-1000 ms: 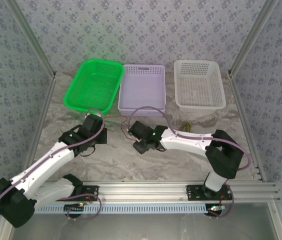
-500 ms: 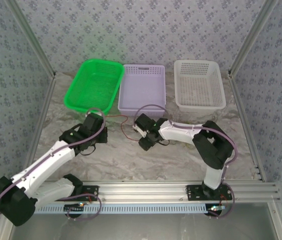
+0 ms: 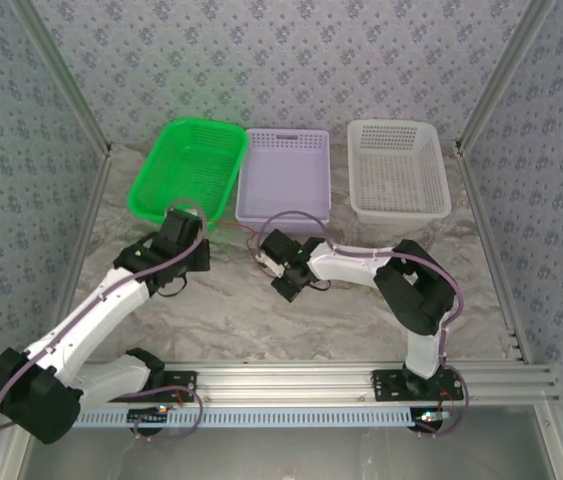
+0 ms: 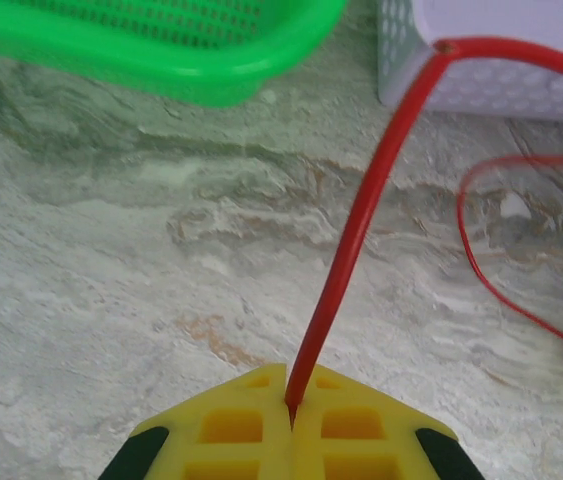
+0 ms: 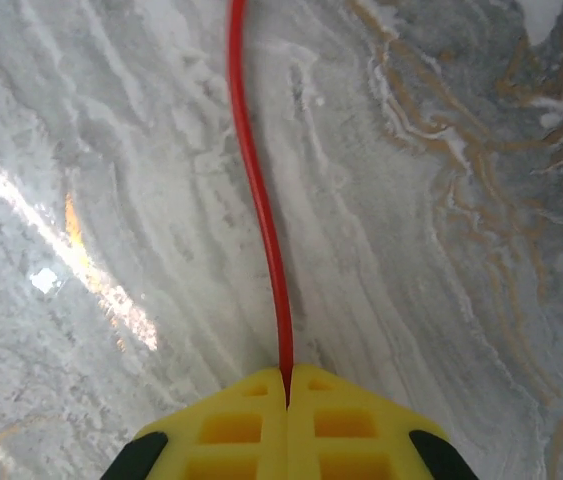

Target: Untangle the cables

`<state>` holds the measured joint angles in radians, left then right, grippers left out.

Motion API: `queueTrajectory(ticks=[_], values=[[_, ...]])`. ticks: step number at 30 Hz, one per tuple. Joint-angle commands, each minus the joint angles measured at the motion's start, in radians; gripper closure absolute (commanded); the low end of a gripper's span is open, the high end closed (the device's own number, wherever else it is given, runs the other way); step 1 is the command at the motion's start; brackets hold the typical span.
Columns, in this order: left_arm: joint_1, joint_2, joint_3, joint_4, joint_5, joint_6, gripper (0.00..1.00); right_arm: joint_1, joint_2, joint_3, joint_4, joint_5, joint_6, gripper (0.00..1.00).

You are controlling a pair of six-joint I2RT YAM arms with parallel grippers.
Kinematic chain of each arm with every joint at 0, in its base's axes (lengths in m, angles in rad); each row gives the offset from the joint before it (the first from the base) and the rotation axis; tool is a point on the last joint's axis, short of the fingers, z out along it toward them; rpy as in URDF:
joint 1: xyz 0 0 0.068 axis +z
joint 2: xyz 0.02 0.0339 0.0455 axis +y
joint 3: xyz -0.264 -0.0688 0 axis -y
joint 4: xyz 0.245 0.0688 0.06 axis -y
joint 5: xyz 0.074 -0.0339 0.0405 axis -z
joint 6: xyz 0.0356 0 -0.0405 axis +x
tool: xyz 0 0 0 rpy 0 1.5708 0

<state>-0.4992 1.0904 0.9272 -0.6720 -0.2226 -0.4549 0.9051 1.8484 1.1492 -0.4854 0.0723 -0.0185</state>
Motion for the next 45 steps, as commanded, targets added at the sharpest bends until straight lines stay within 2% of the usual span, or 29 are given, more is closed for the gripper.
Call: queueTrajectory(ticks=[1, 4, 10, 12, 15, 19, 23, 26, 28, 31, 34, 36, 40, 45], values=[[0.058, 0.041, 0.124, -0.056, -0.013, 0.087, 1.0, 0.039, -0.058, -0.057, -0.078, 0.057, 0.017, 1.0], [0.101, 0.106, 0.244, -0.1, -0.041, 0.174, 1.0, 0.067, -0.104, -0.076, -0.108, 0.117, 0.027, 1.0], [0.105, 0.217, 0.39, -0.194, -0.206, 0.316, 1.0, 0.084, -0.164, -0.069, -0.224, 0.321, 0.107, 1.0], [0.104, 0.229, 0.394, -0.202, -0.242, 0.347, 1.0, 0.084, -0.185, -0.063, -0.256, 0.379, 0.132, 1.0], [0.094, 0.217, 0.374, -0.193, -0.236, 0.376, 1.0, 0.086, -0.235, -0.047, -0.282, 0.451, 0.151, 1.0], [0.036, 0.203, 0.329, -0.182, -0.241, 0.386, 1.0, 0.064, -0.307, -0.001, -0.336, 0.656, 0.176, 1.0], [-0.041, 0.239, 0.324, -0.218, -0.291, 0.353, 1.0, 0.003, -0.332, 0.101, -0.418, 0.934, 0.113, 1.0], [-0.073, 0.256, 0.325, -0.237, -0.33, 0.33, 1.0, -0.039, -0.326, 0.107, -0.362, 1.107, -0.055, 1.0], [-0.079, 0.258, 0.323, -0.246, -0.348, 0.323, 1.0, -0.08, -0.327, 0.089, -0.303, 1.169, -0.161, 1.0], [-0.081, 0.255, 0.326, -0.273, -0.374, 0.321, 1.0, -0.163, -0.361, 0.092, -0.285, 1.193, -0.207, 1.0], [-0.083, 0.253, 0.328, -0.297, -0.387, 0.332, 1.0, -0.242, -0.461, 0.06, -0.16, 1.146, -0.312, 1.0], [-0.088, 0.25, 0.324, -0.302, -0.374, 0.34, 1.0, -0.259, -0.519, 0.052, -0.056, 1.097, -0.399, 1.0], [-0.122, 0.241, 0.309, -0.264, -0.288, 0.36, 1.0, -0.18, -0.559, 0.052, 0.048, 1.014, -0.549, 1.0], [-0.151, 0.21, 0.273, -0.181, -0.129, 0.326, 1.0, -0.083, -0.533, 0.067, 0.034, 0.966, -0.6, 1.0]])
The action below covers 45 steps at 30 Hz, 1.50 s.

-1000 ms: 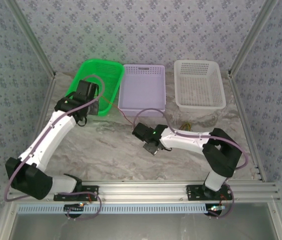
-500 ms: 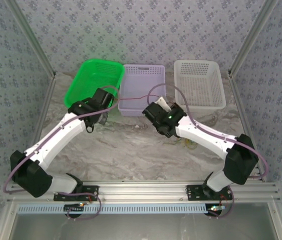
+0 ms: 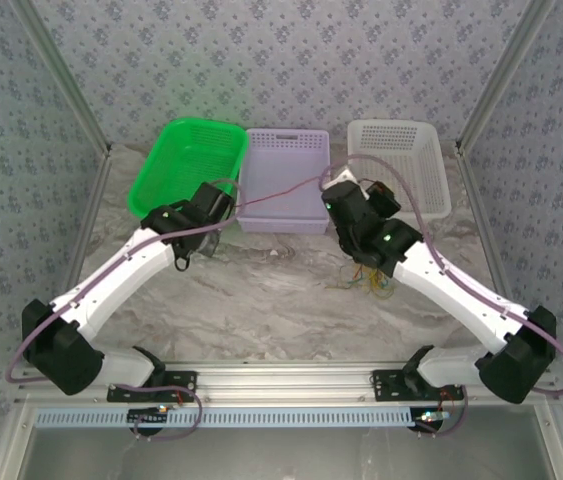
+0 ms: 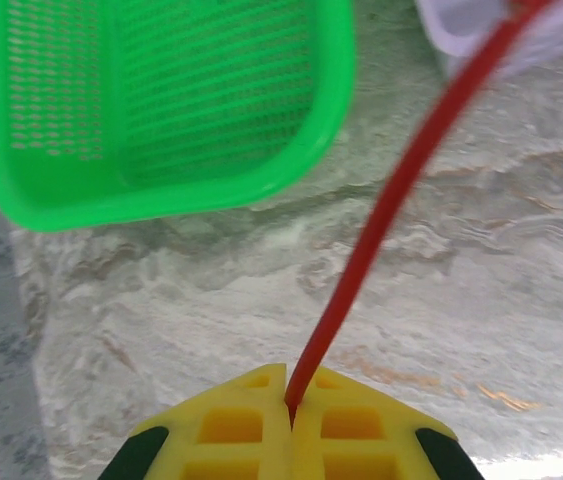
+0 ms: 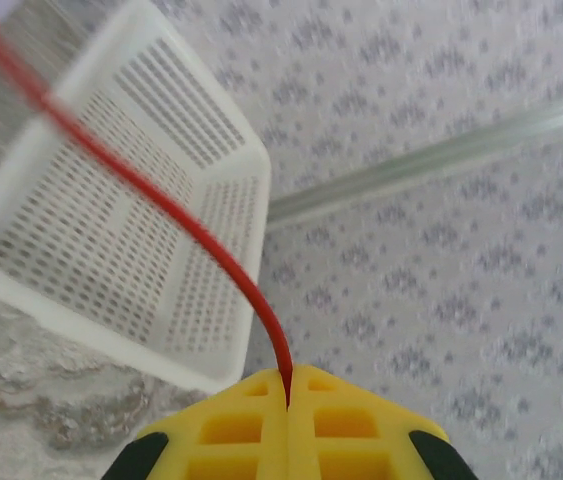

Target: Untangle the cables

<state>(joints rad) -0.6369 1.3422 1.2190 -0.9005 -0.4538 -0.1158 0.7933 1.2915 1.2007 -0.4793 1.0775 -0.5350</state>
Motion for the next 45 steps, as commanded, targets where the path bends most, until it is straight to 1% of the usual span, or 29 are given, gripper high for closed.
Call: queueTrajectory(ticks=[1, 4, 6, 9, 11, 12, 13, 14, 15, 17, 19, 20, 24, 25, 26, 29, 30, 31, 34, 36, 39, 42, 45], values=[[-0.013, -0.048, -0.029, 0.061, 0.115, -0.026, 1.0, 0.032, 0.028, 0.03, 0.026, -0.045, -0.075, 1.0], [-0.012, -0.046, -0.038, 0.079, 0.11, -0.053, 1.0, 0.019, 0.05, 0.131, -0.064, -0.085, 0.029, 1.0], [-0.005, -0.03, -0.025, 0.074, 0.108, -0.069, 1.0, 0.002, 0.074, 0.219, -0.146, -0.147, 0.114, 1.0], [0.008, -0.011, -0.006, 0.073, 0.106, -0.087, 1.0, -0.008, 0.121, 0.319, -0.204, -0.223, 0.176, 1.0], [0.042, -0.006, 0.001, 0.074, 0.127, -0.113, 1.0, -0.014, 0.172, 0.397, -0.258, -0.26, 0.232, 1.0], [0.068, -0.006, 0.006, 0.077, 0.159, -0.128, 1.0, -0.022, 0.205, 0.444, -0.3, -0.296, 0.27, 1.0], [0.098, -0.005, 0.012, 0.083, 0.194, -0.141, 1.0, -0.031, 0.231, 0.484, -0.336, -0.364, 0.305, 0.99], [0.136, -0.007, 0.024, 0.091, 0.241, -0.159, 1.0, -0.041, 0.259, 0.523, -0.367, -0.429, 0.344, 0.92], [0.175, -0.009, 0.041, 0.099, 0.285, -0.173, 1.0, -0.049, 0.28, 0.547, -0.376, -0.477, 0.376, 0.88], [0.248, -0.008, 0.1, 0.104, 0.359, -0.197, 1.0, -0.044, 0.297, 0.565, -0.36, -0.522, 0.404, 0.87], [0.313, -0.003, 0.179, 0.102, 0.407, -0.212, 1.0, -0.03, 0.299, 0.568, -0.328, -0.556, 0.425, 0.86], [0.35, 0.002, 0.224, 0.105, 0.446, -0.219, 1.0, -0.025, 0.301, 0.573, -0.317, -0.577, 0.441, 0.84], [0.487, 0.053, 0.372, 0.132, 0.579, -0.299, 1.0, -0.02, 0.321, 0.622, -0.33, -0.689, 0.506, 0.59], [0.523, 0.076, 0.407, 0.136, 0.61, -0.328, 1.0, -0.019, 0.32, 0.625, -0.339, -0.706, 0.524, 0.55], [0.549, 0.099, 0.436, 0.139, 0.635, -0.351, 1.0, -0.017, 0.312, 0.622, -0.343, -0.714, 0.541, 0.54], [0.622, 0.164, 0.506, 0.177, 0.722, -0.447, 1.0, -0.01, 0.24, 0.547, -0.325, -0.734, 0.599, 0.52], [0.641, 0.178, 0.505, 0.215, 0.762, -0.483, 1.0, -0.005, 0.205, 0.509, -0.309, -0.744, 0.615, 0.52], [0.658, 0.189, 0.503, 0.288, 0.792, -0.515, 1.0, 0.002, 0.167, 0.468, -0.289, -0.746, 0.631, 0.52], [0.7, 0.23, 0.522, 0.4, 0.84, -0.606, 1.0, 0.026, 0.07, 0.353, -0.25, -0.745, 0.673, 0.51], [0.716, 0.27, 0.56, 0.441, 0.853, -0.646, 1.0, 0.038, 0.02, 0.3, -0.241, -0.739, 0.693, 0.51], [0.718, 0.339, 0.623, 0.472, 0.858, -0.676, 1.0, 0.059, -0.039, 0.241, -0.238, -0.716, 0.715, 0.51], [0.723, 0.404, 0.671, 0.486, 0.87, -0.701, 1.0, 0.078, -0.077, 0.203, -0.242, -0.7, 0.733, 0.51], [0.727, 0.438, 0.699, 0.497, 0.87, -0.708, 1.0, 0.099, -0.103, 0.177, -0.247, -0.687, 0.745, 0.5]])
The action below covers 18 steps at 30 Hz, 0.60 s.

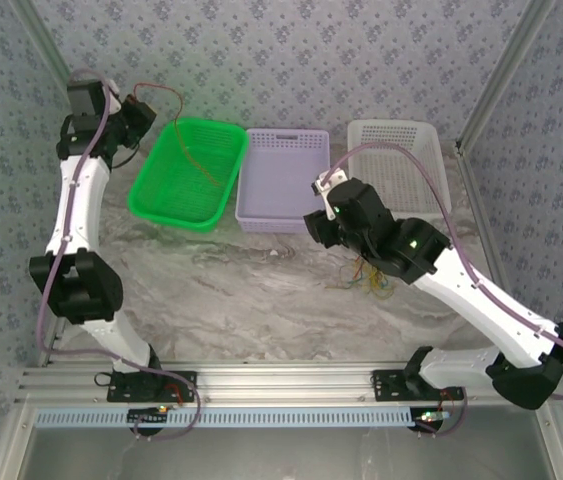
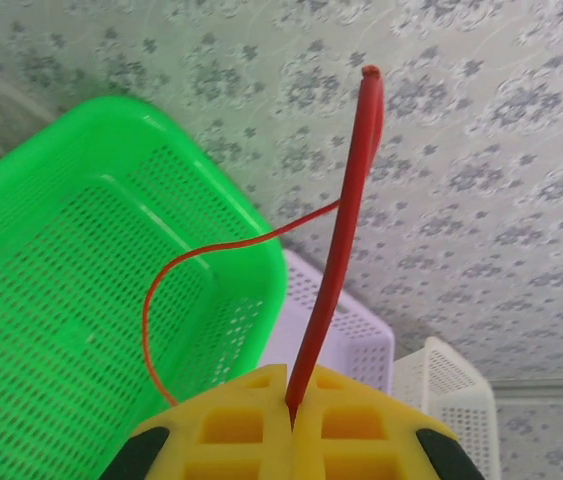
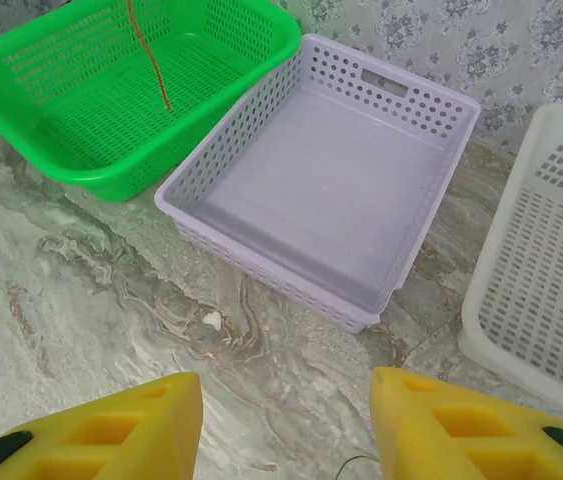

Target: Untangle the cables

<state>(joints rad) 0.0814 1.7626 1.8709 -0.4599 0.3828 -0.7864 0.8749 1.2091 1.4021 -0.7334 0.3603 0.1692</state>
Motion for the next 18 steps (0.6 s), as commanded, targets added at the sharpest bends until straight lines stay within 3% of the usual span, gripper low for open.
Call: queueTrajectory(ticks=[1, 6, 13, 18], values=[[0.009, 0.024, 0.048, 0.058, 0.028, -0.036, 1.0, 0.025, -0.027, -0.033, 0.006, 0.033, 0.047, 0.51], [0.009, 0.038, -0.037, 0.069, 0.033, -0.035, 1.0, 0.05, -0.042, -0.081, 0.013, 0.044, 0.073, 0.51], [0.009, -0.035, -0.392, 0.139, 0.01, -0.033, 1.0, 0.101, -0.043, -0.129, 0.02, 0.051, 0.117, 0.51], [0.006, -0.113, -0.549, 0.105, -0.024, -0.037, 0.98, 0.128, -0.032, -0.145, 0.029, 0.058, 0.132, 0.51]])
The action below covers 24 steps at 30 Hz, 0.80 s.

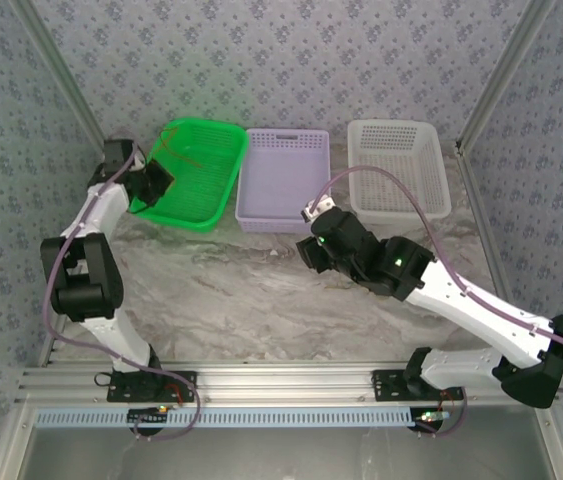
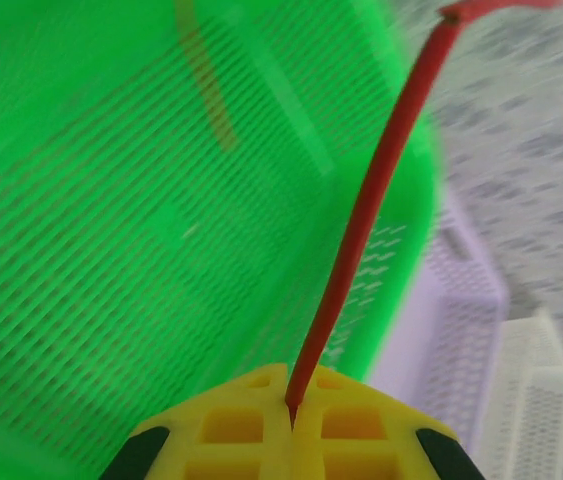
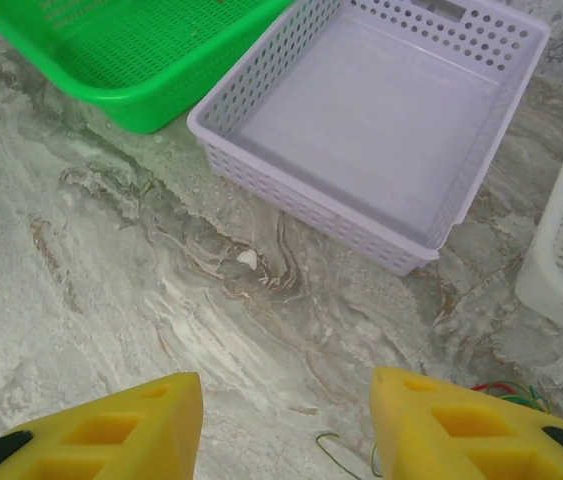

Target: Untangle the cables

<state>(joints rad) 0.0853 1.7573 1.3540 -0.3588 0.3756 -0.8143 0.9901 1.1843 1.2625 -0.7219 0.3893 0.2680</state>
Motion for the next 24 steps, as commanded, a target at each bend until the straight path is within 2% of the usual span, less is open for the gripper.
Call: queueTrajectory(ticks=[1, 4, 12, 16, 18, 21, 24], values=[[-0.002, -0.121, -0.052, 0.002, -0.011, -0.011, 0.92, 0.017, -0.004, -0.005, 0.02, 0.031, 0.033, 0.51], [-0.033, -0.145, -0.078, -0.013, 0.013, 0.001, 0.88, 0.025, 0.012, -0.002, 0.03, 0.032, 0.035, 0.51], [-0.113, -0.167, -0.099, -0.075, -0.013, 0.036, 0.87, 0.046, 0.031, 0.008, 0.028, 0.046, 0.042, 0.51], [-0.123, -0.108, -0.068, -0.072, 0.065, 0.06, 0.79, 0.056, 0.028, 0.008, 0.02, 0.055, 0.044, 0.51], [-0.129, -0.059, -0.019, -0.091, 0.092, 0.079, 0.79, 0.057, 0.027, 0.009, 0.019, 0.057, 0.045, 0.51], [-0.13, 0.007, 0.049, -0.132, 0.093, 0.094, 0.78, 0.064, 0.028, 0.017, 0.014, 0.059, 0.047, 0.51], [-0.132, 0.012, 0.069, -0.146, 0.098, 0.103, 0.72, 0.073, 0.022, 0.018, -0.002, 0.079, 0.05, 0.51]])
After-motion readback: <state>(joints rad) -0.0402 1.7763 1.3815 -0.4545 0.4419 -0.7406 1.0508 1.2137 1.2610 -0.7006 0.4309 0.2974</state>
